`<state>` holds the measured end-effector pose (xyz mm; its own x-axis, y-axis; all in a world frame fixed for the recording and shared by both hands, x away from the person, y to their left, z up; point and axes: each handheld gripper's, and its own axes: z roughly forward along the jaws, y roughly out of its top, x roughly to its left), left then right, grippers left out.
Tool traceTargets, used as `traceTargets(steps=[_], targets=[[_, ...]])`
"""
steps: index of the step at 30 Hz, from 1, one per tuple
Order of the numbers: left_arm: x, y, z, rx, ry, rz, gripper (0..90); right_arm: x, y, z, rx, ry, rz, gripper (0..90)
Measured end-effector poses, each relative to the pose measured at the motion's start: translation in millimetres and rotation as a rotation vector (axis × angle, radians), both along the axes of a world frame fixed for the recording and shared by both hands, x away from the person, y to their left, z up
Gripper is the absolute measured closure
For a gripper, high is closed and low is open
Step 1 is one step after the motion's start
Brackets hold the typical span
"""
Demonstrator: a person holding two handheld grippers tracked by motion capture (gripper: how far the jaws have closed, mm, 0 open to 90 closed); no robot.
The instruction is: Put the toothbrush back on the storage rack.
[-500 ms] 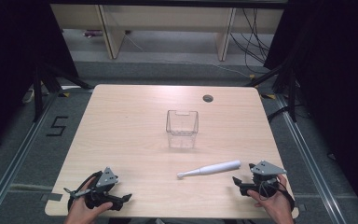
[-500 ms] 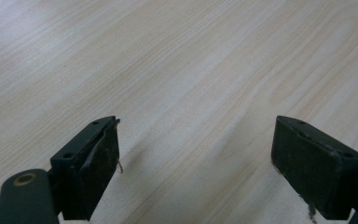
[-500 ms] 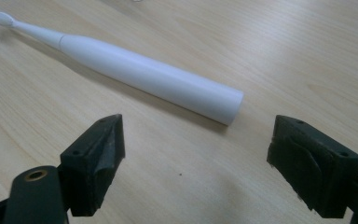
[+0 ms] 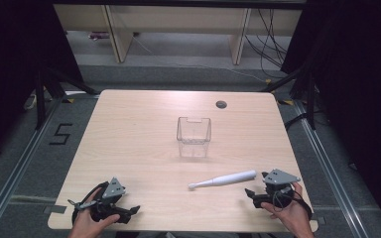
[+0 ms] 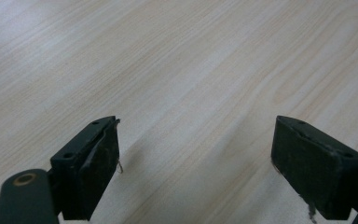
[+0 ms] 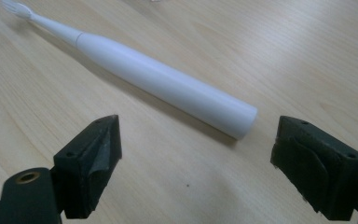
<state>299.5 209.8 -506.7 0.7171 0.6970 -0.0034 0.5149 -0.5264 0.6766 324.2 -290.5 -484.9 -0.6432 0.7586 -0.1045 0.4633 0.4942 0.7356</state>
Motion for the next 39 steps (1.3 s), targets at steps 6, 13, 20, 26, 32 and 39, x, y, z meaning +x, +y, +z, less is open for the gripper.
traceTargets(steps=[6, 13, 20, 26, 32, 39], targets=[[-0.5, 0.7, -0.1, 0.005, 0.001, 0.001, 14.9, 4.4, 8.7, 3.9, -0.034, -0.008, 0.041, 19.4], [-0.7, 1.0, -0.3, 0.003, 0.000, 0.003, 14.9, 8.0, 17.7, 11.1, -0.075, -0.002, 0.089, 22.4], [-0.2, 1.5, -0.2, 0.010, 0.002, 0.002, 14.9, 14.9, 25.7, 23.9, -0.120, 0.001, 0.140, 25.9], [-0.6, 1.2, 0.0, 0.005, 0.001, 0.002, 14.9, 21.7, 35.8, 29.5, -0.157, 0.023, 0.169, 28.6], [0.0, 1.7, -0.3, 0.012, 0.003, 0.002, 14.9, 29.6, 45.7, 32.6, -0.178, 0.033, 0.203, 31.9], [-0.3, 1.3, -0.4, 0.002, 0.006, 0.009, 14.9, 36.7, 66.1, 31.0, -0.256, 0.079, 0.282, 38.9]])
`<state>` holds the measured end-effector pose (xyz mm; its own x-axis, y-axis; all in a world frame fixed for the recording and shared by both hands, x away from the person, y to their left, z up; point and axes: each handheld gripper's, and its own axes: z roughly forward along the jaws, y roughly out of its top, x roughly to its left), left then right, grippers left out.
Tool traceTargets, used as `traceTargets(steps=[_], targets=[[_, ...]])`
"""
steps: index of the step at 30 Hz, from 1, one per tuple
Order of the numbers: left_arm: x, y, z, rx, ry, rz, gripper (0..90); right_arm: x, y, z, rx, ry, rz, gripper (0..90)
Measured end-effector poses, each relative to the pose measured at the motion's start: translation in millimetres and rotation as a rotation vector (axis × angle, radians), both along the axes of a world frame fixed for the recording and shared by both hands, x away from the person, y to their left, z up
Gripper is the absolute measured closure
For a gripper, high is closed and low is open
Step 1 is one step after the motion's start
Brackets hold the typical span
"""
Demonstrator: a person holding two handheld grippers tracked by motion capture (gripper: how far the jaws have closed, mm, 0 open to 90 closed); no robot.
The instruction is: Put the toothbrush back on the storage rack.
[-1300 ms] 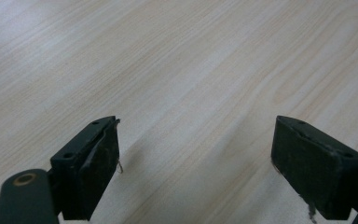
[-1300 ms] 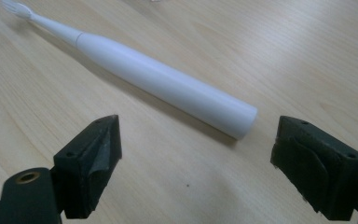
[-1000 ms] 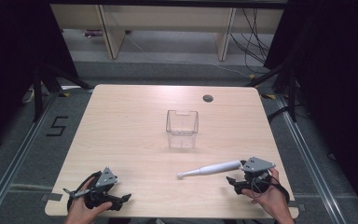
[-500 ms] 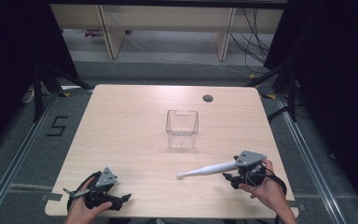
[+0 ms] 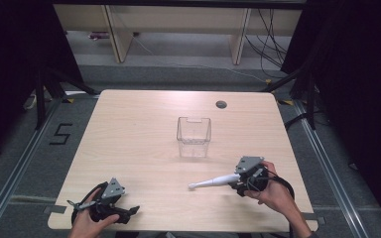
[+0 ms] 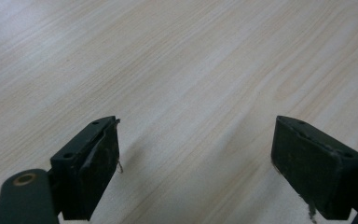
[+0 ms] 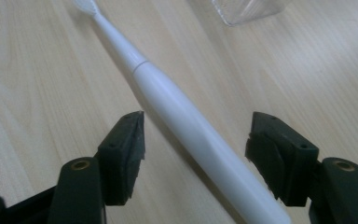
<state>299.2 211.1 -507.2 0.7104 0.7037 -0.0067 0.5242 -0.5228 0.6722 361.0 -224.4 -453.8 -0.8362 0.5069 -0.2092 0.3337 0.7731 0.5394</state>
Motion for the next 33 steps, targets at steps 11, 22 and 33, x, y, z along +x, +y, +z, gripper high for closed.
traceTargets(steps=[11, 22, 33], targets=[[0.0, 0.3, 0.6, 0.008, -0.005, -0.009, 14.9, 18.7, 19.3, -1.0, -0.091, 0.053, 0.090, 46.9], [0.2, 0.4, 0.4, 0.009, -0.004, -0.009, 14.9, 29.6, 24.8, -8.4, -0.160, 0.091, 0.149, 53.5], [-0.1, 0.2, 0.5, 0.007, -0.006, -0.010, 14.8, 35.3, 36.2, -12.1, -0.228, 0.126, 0.202, 57.8]])
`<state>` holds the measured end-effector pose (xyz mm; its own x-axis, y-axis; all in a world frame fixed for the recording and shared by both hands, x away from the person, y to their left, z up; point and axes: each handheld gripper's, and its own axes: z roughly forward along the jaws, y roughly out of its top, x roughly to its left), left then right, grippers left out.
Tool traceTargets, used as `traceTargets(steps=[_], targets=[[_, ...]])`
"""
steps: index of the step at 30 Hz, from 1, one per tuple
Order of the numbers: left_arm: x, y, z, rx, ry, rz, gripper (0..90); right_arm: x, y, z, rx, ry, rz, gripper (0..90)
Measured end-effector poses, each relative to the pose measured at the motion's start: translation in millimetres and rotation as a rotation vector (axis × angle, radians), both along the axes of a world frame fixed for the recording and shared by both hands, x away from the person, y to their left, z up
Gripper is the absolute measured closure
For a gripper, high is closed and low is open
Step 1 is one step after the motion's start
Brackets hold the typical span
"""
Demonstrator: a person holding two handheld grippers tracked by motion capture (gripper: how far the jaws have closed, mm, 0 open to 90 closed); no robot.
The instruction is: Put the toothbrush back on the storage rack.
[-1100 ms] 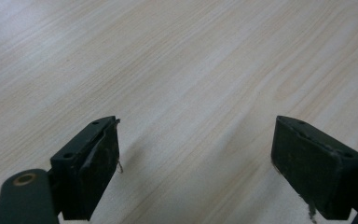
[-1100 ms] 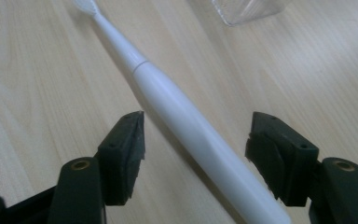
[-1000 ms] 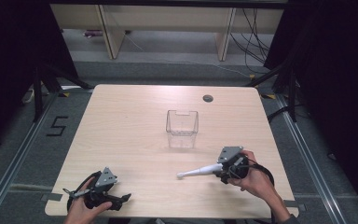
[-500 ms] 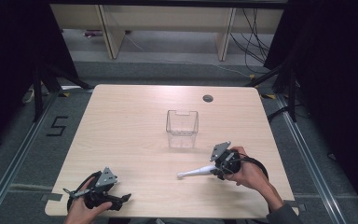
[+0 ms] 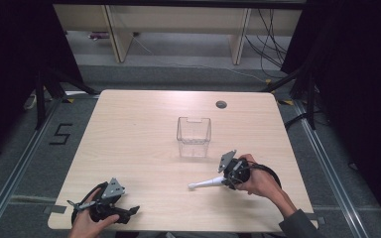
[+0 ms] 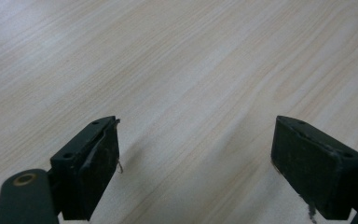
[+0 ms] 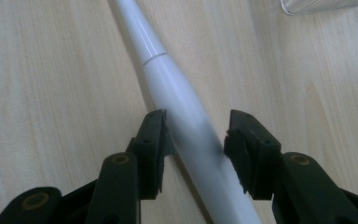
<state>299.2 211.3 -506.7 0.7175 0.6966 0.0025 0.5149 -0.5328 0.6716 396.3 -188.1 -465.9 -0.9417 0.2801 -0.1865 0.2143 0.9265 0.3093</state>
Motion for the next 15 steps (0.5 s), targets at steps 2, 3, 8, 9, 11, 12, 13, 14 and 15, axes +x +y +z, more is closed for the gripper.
traceTargets(steps=[2, 3, 8, 9, 11, 12, 13, 14, 15], targets=[[-0.2, -0.3, -0.2, -0.003, 0.001, 0.002, 14.9, 1.8, 1.3, -1.1, -0.006, 0.024, 0.009, 58.0], [-0.1, -0.4, -0.3, -0.002, 0.002, 0.004, 14.9, 1.6, 1.8, -1.6, -0.013, 0.031, -0.005, 57.7], [0.0, -0.4, -0.3, 0.000, 0.004, 0.004, 14.9, 5.6, 4.1, -4.6, -0.029, 0.042, 0.024, 58.8], [0.0, -0.3, -0.3, 0.000, 0.004, 0.004, 14.9, 5.0, 4.3, -5.8, -0.036, 0.044, 0.013, 59.3], [-0.2, -0.4, -0.2, 0.000, 0.002, 0.004, 14.9, 4.4, 4.1, -6.9, -0.070, 0.049, -0.026, 61.3], [-0.2, -0.4, -0.1, -0.002, 0.001, 0.003, 14.9, 7.1, 3.5, -7.8, -0.067, 0.038, 0.015, 62.6], [-0.2, -0.4, -0.1, -0.002, 0.001, 0.004, 14.9, 5.9, 4.5, -8.1, -0.059, 0.063, 0.000, 63.5], [-0.1, -0.3, 0.0, -0.001, 0.002, 0.004, 14.9, 6.8, 4.5, -8.4, -0.056, 0.060, 0.016, 64.4], [0.0, -0.3, -0.1, 0.000, 0.003, 0.004, 14.9, 7.4, 4.5, -8.7, -0.068, 0.052, 0.019, 65.1]])
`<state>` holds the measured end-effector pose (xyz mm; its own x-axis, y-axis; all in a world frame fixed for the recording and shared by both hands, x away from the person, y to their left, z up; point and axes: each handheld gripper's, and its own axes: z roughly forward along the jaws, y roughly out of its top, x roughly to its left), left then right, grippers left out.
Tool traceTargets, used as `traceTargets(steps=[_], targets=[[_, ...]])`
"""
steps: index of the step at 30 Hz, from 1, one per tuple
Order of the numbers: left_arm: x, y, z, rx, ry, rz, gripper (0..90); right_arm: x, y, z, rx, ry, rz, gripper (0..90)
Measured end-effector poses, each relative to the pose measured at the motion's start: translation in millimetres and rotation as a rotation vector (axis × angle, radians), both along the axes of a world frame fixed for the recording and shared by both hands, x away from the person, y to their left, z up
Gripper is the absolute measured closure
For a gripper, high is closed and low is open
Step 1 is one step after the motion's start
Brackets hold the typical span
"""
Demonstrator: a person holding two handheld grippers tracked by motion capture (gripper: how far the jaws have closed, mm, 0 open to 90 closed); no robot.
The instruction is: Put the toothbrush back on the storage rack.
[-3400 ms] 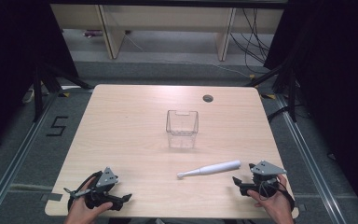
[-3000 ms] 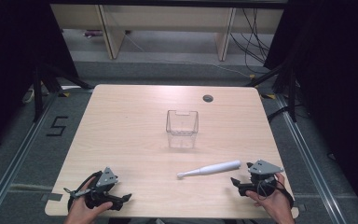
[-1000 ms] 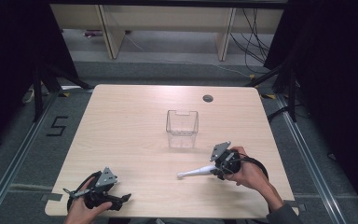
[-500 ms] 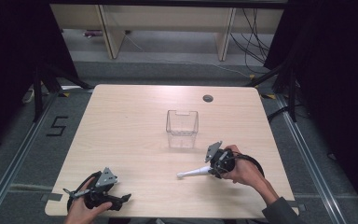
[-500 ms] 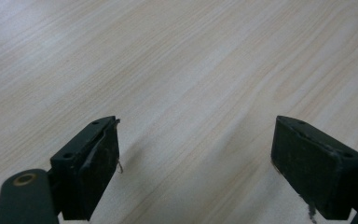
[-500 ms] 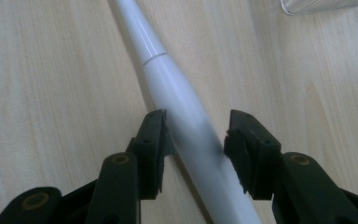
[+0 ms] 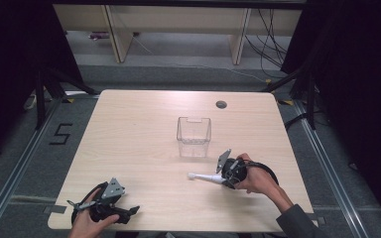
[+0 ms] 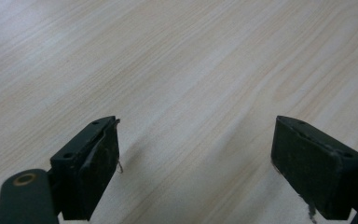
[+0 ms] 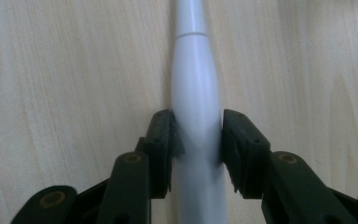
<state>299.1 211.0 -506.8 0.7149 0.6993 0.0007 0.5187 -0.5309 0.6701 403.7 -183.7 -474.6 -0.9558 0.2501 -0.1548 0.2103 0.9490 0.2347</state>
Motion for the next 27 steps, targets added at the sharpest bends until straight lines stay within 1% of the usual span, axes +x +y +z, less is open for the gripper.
traceTargets(steps=[1, 2, 3, 4, 5, 6, 7, 8, 9, 10, 11, 12, 13, 14, 15, 16, 17, 18, 19, 20, 23, 24, 25, 26, 27], targets=[[0.0, 0.0, 0.0, 0.001, 0.001, -0.001, 14.9, 1.4, -0.2, -0.1, -0.011, -0.001, 0.017, 65.5], [0.0, -0.2, -0.1, 0.001, 0.001, 0.000, 14.9, 0.7, 0.6, -0.6, -0.019, 0.006, -0.006, 65.3], [0.0, -0.2, 0.0, 0.000, 0.001, 0.000, 14.9, 1.6, 1.1, -1.0, -0.020, 0.009, 0.002, 65.2], [0.0, -0.2, 0.0, 0.000, 0.001, 0.000, 14.9, 1.5, 2.0, -0.5, -0.038, 0.015, -0.013, 65.4], [0.0, -0.2, 0.0, 0.001, 0.001, 0.001, 14.9, 1.8, 2.6, -0.6, -0.037, 0.025, -0.027, 65.6], [0.0, -0.2, 0.0, 0.001, 0.001, 0.001, 14.9, 3.3, 3.4, -0.6, -0.043, 0.027, -0.022, 65.9], [0.0, -0.1, 0.0, 0.002, 0.001, 0.000, 14.9, 5.2, 4.6, -0.8, -0.048, 0.033, -0.003, 65.9], [0.0, 0.0, 0.0, 0.001, 0.001, 0.000, 14.9, 4.0, 5.5, -0.1, -0.062, 0.048, -0.041, 65.9], [-0.1, 0.0, 0.0, 0.002, 0.000, -0.001, 14.8, 6.6, 6.6, 0.0, -0.069, 0.044, -0.003, 66.0], [0.0, 0.1, 0.0, 0.001, 0.000, -0.002, 14.9, 7.2, 6.9, 0.0, -0.079, 0.053, -0.016, 66.1], [0.0, 0.2, 0.1, 0.001, -0.002, -0.004, 14.9, 6.2, 9.1, 1.0, -0.088, 0.071, -0.037, 66.1], [-0.1, -0.1, 0.0, -0.004, -0.002, 0.000, 14.9, 6.0, 10.7, 1.1, -0.100, 0.072, -0.040, 66.1], [-0.2, -0.1, 0.0, -0.004, -0.003, -0.001, 14.9, 11.4, 9.8, -0.3, -0.096, 0.070, 0.019, 66.2], [-0.2, -0.1, 0.0, -0.004, -0.003, -0.001, 14.9, 11.4, 9.8, -0.3, -0.096, 0.070, 0.019, 66.2], [-0.2, 0.1, 0.2, -0.001, -0.003, -0.004, 14.9, 8.4, 12.7, 1.3, -0.110, 0.086, -0.022, 66.2], [-0.3, -0.2, 0.2, -0.002, -0.002, -0.001, 14.8, 9.3, 14.9, 0.9, -0.125, 0.093, -0.025, 66.2], [-0.4, -0.5, 0.1, -0.005, -0.001, 0.001, 14.9, 11.4, 14.8, 0.8, -0.139, 0.088, 0.002, 66.2], [-0.4, -0.5, 0.1, -0.005, -0.001, 0.001, 14.9, 11.4, 14.8, 0.8, -0.139, 0.088, 0.002, 66.2], [-0.5, -0.5, 0.3, -0.003, -0.002, -0.001, 14.9, 10.3, 17.9, 1.9, -0.152, 0.112, -0.029, 66.2], [-0.5, -0.5, 0.3, -0.004, -0.002, -0.001, 14.9, 12.6, 17.3, 1.1, -0.146, 0.114, -0.004, 66.2], [-0.4, -0.4, 0.4, -0.004, -0.002, -0.001, 14.9, 13.3, 19.9, 1.2, -0.162, 0.127, -0.023, 66.3], [-0.4, -0.4, 0.3, -0.004, -0.003, -0.002, 14.9, 13.1, 20.7, 1.7, -0.168, 0.139, -0.037, 66.3], [-0.5, -0.4, 0.4, -0.003, -0.003, -0.003, 14.9, 13.8, 21.3, 1.6, -0.171, 0.138, -0.029, 66.3], [-0.5, -0.4, 0.5, -0.003, -0.005, -0.005, 14.9, 12.8, 22.1, 1.9, -0.176, 0.140, -0.051, 66.4], [-0.5, -0.4, 0.5, -0.004, -0.005, -0.005, 14.9, 13.8, 22.4, 1.8, -0.176, 0.143, -0.046, 66.4]])
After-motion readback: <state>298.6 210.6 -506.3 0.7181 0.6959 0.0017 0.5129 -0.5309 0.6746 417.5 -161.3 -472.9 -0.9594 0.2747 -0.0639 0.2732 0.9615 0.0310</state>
